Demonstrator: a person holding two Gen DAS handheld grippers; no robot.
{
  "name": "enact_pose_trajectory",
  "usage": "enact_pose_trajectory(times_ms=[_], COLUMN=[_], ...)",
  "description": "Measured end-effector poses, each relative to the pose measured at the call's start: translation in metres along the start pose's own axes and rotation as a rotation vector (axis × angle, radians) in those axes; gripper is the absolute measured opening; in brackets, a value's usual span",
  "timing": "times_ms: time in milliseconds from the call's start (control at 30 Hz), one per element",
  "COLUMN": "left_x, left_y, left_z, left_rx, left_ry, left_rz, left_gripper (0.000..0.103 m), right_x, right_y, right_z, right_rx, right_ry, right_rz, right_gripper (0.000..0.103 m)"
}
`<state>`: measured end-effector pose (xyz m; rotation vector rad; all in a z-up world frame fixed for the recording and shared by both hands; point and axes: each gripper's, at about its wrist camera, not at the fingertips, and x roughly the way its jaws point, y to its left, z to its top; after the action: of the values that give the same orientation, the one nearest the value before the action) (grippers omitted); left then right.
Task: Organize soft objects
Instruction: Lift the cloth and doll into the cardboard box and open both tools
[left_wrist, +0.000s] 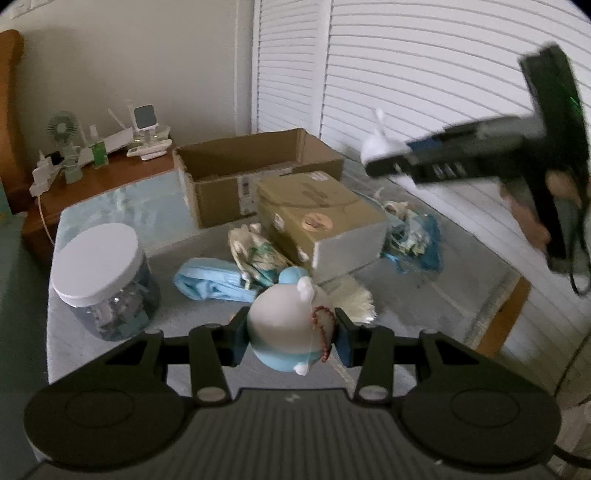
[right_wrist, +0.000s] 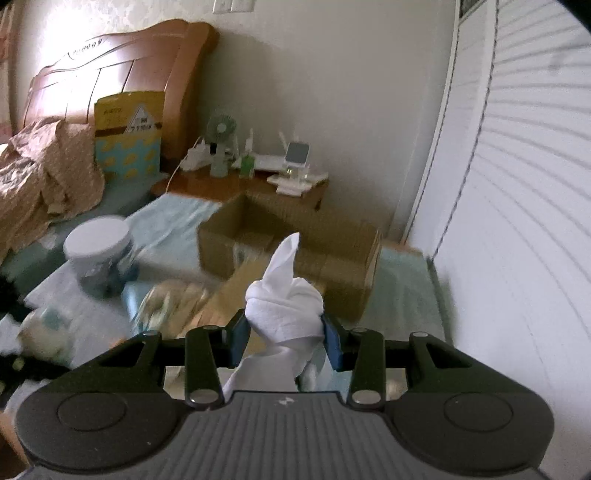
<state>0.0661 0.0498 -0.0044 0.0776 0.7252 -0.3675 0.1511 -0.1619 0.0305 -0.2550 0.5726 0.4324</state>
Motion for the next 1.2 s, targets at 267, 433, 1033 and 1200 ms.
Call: enact_pose_trajectory(times_ms=[267,433,1033,1200], left_x=[0.006,0.013,0.035,0.046], left_y=[0.018,0.026,0.030,0.031], left_z=[0.012,0.021,0.070,0.101], left_rx=[-0.040,-0.066,0.023,0.060], left_ry=[0.001,0.003,0.007,-0.006], left_rz=[0.048,0.078,0.053,0.045], left_gripper=[0.045,0.045,0.045,0.045], right_x=[0.061,0.102,0.075,0.051], right_y=[-0.020,-0.026,-0.032,-0.025], right_z=[0.058,0.084,0.028,0.005], right_rx=[-0.037,-0.067,0.105,0.154], right_ry=[-0.034,-0.030,0.047,0.065], right_rz=[0.018,0.027,0.058,0.037], right_gripper=[0.047,0.048,0.103,0.103])
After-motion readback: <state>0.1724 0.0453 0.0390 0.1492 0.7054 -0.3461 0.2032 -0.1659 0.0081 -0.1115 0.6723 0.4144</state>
